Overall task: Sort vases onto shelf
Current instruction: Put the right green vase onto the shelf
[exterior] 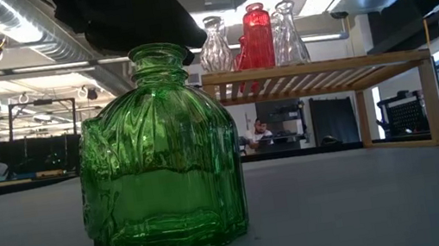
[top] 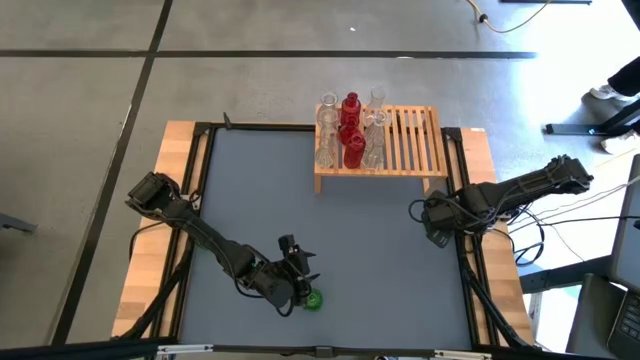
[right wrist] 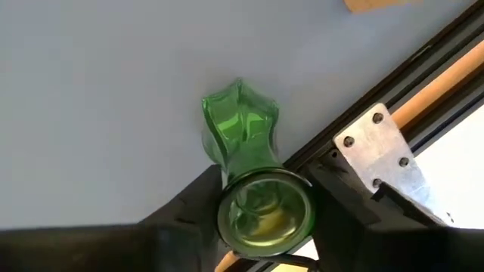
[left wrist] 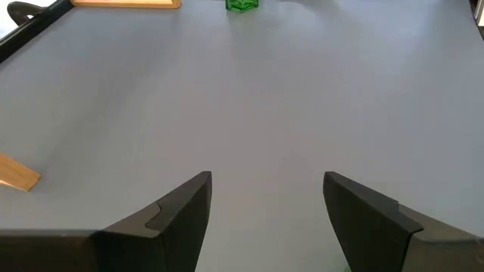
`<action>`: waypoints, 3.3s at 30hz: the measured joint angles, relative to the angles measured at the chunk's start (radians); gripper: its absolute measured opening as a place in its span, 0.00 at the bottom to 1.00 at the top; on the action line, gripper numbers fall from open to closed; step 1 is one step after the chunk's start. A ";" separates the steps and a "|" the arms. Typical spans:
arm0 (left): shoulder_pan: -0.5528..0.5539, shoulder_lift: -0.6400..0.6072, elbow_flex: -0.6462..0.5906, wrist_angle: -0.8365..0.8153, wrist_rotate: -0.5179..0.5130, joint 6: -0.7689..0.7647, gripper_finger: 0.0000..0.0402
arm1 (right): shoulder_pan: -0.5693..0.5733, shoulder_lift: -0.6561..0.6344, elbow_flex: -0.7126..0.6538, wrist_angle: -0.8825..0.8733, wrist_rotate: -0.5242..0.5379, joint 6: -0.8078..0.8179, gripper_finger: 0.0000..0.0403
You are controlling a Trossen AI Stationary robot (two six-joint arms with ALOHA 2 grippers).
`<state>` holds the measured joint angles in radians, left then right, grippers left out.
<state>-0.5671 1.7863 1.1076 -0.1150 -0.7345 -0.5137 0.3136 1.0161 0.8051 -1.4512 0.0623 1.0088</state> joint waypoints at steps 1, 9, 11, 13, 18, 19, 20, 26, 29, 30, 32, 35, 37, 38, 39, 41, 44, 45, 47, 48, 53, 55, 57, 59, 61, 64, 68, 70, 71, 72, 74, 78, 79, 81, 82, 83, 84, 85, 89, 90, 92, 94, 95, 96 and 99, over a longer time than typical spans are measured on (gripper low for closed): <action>0.000 0.000 0.000 0.000 0.000 0.000 0.62 | 0.000 0.000 0.000 -0.001 0.006 -0.012 0.34; 0.000 0.000 0.000 0.000 0.000 0.025 0.62 | 0.000 0.000 0.049 0.000 0.067 -0.098 0.31; 0.000 0.000 0.000 0.000 0.000 0.026 0.62 | 0.000 0.000 0.092 0.000 0.069 -0.115 0.31; 0.000 0.000 0.000 0.000 0.000 0.026 0.62 | 0.000 0.000 0.142 -0.002 0.068 -0.130 0.32; 0.000 0.000 0.000 0.000 0.000 0.026 0.62 | 0.000 0.000 0.295 -0.055 0.069 -0.171 0.31; 0.000 0.000 0.000 0.000 0.000 0.027 0.62 | 0.000 0.000 0.331 -0.070 0.075 -0.177 0.31; 0.000 0.000 0.000 0.000 0.000 0.027 0.62 | 0.000 0.001 0.370 -0.087 0.083 -0.179 0.31; 0.000 0.000 0.000 0.000 0.000 0.027 0.62 | 0.000 0.017 0.599 -0.120 0.194 -0.230 0.31; 0.000 0.000 0.000 0.004 0.000 0.027 0.62 | -0.001 0.028 0.683 -0.122 0.281 -0.280 0.31; 0.000 0.000 0.000 0.007 0.000 0.027 0.62 | -0.002 0.029 0.704 -0.121 0.320 -0.292 0.31; 0.000 0.000 0.000 0.013 0.000 0.027 0.62 | -0.002 0.032 0.739 -0.119 0.391 -0.312 0.31; 0.000 0.000 0.000 0.024 0.000 0.027 0.62 | -0.029 0.034 0.772 -0.121 0.497 -0.357 0.31; 0.000 0.000 0.000 0.027 0.000 0.027 0.62 | -0.079 0.035 0.779 -0.120 0.539 -0.396 0.31; 0.000 0.000 0.000 0.027 0.000 0.027 0.62 | -0.107 0.036 0.779 -0.120 0.554 -0.419 0.31; 0.000 0.000 0.000 0.027 0.000 0.027 0.62 | -0.141 0.037 0.779 -0.120 0.564 -0.447 0.31; 0.000 0.000 0.000 0.027 0.000 0.027 0.62 | -0.215 0.049 0.780 -0.121 0.570 -0.515 0.31; 0.000 0.000 0.000 0.027 0.000 0.026 0.62 | -0.338 0.072 0.780 -0.108 0.519 -0.625 0.32; 0.000 0.000 0.000 0.027 0.000 0.026 0.62 | -0.383 0.084 0.780 -0.095 0.489 -0.660 0.32; 0.000 0.000 0.000 0.031 0.000 0.026 0.62 | -0.471 0.108 0.780 -0.066 0.416 -0.739 0.32; 0.000 0.000 0.000 0.035 0.000 0.026 0.62 | -0.517 0.123 0.780 -0.049 0.377 -0.783 0.32; 0.000 0.000 0.000 0.042 0.000 0.027 0.62 | -0.723 0.215 0.787 0.013 0.267 -0.982 0.32; 0.000 0.000 0.000 0.042 0.002 0.040 0.62 | -0.799 0.262 0.808 0.012 0.239 -1.043 0.32; 0.000 0.000 0.000 0.041 0.025 0.066 0.62 | -0.865 0.303 0.845 0.011 0.215 -1.096 0.32; 0.000 -0.001 0.000 0.041 0.048 0.098 0.62 | -0.918 0.345 0.896 0.013 0.186 -1.137 0.32; 0.001 -0.006 0.000 0.037 0.061 0.125 0.62 | -0.957 0.387 0.954 0.015 0.163 -1.170 0.32; 0.008 -0.025 0.000 0.013 0.072 0.149 0.62 | -0.997 0.458 1.051 0.014 0.153 -1.189 0.32; 0.018 -0.047 0.001 -0.036 0.073 0.149 0.62 | -1.049 0.557 1.148 -0.004 0.091 -1.201 0.32; 0.019 -0.049 0.001 -0.035 0.071 0.152 0.62 | -1.067 0.601 1.179 -0.022 0.064 -1.211 0.32; 0.019 -0.050 0.001 -0.034 0.070 0.158 0.62 | -1.074 0.619 1.189 -0.030 0.058 -1.220 0.32; 0.019 -0.050 0.001 -0.035 0.071 0.166 0.62 | -1.080 0.636 1.197 -0.040 0.058 -1.224 0.32; 0.020 -0.051 0.001 -0.035 0.070 0.177 0.62 | -1.089 0.661 1.205 -0.044 0.057 -1.227 0.32; 0.030 -0.052 0.001 -0.034 0.067 0.177 0.62 | -1.089 0.682 1.205 -0.027 0.049 -1.243 0.32; 0.033 -0.052 0.001 -0.034 0.067 0.179 0.62 | -1.089 0.683 1.205 -0.024 0.049 -1.244 0.32; 0.040 -0.052 0.001 -0.033 0.066 0.181 0.62 | -1.088 0.684 1.201 -0.014 0.042 -1.246 0.32; 0.044 -0.052 0.001 -0.033 0.066 0.180 0.62 | -1.086 0.684 1.197 -0.011 0.038 -1.248 0.32; 0.046 -0.052 0.001 -0.033 0.067 0.177 0.62 | -1.086 0.684 1.197 -0.011 0.031 -1.250 0.32; 0.047 -0.052 0.001 -0.033 0.069 0.176 0.62 | -1.087 0.684 1.197 -0.013 0.029 -1.250 0.32; 0.046 -0.052 0.001 -0.032 0.072 0.176 0.62 | -1.087 0.684 1.197 -0.015 0.026 -1.249 0.32; 0.043 -0.052 0.001 -0.031 0.073 0.176 0.62 | -1.087 0.684 1.197 -0.016 0.024 -1.246 0.34; 0.042 -0.052 0.001 -0.031 0.074 0.176 0.62 | -1.087 0.684 1.196 -0.016 0.023 -1.245 0.35; 0.042 -0.052 0.000 -0.031 0.075 0.175 0.62 | -1.087 0.684 1.196 -0.015 0.023 -1.245 0.38; 0.042 -0.052 0.000 -0.031 0.075 0.175 0.62 | -1.087 0.684 1.195 -0.007 0.024 -1.245 0.42; 0.042 -0.052 0.000 -0.031 0.075 0.175 0.62 | -1.087 0.684 1.195 -0.001 0.024 -1.245 0.44; 0.042 -0.052 0.000 -0.031 0.075 0.175 0.62 | -1.087 0.684 1.195 0.001 0.024 -1.245 0.46; 0.042 -0.052 0.000 -0.031 0.075 0.175 0.62 | -1.087 0.684 1.195 -0.008 0.023 -1.244 0.51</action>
<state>-0.5247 1.7340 1.1080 -0.1459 -0.6594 -0.3383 -0.7731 1.6997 2.0003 -1.4593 0.0856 -0.2356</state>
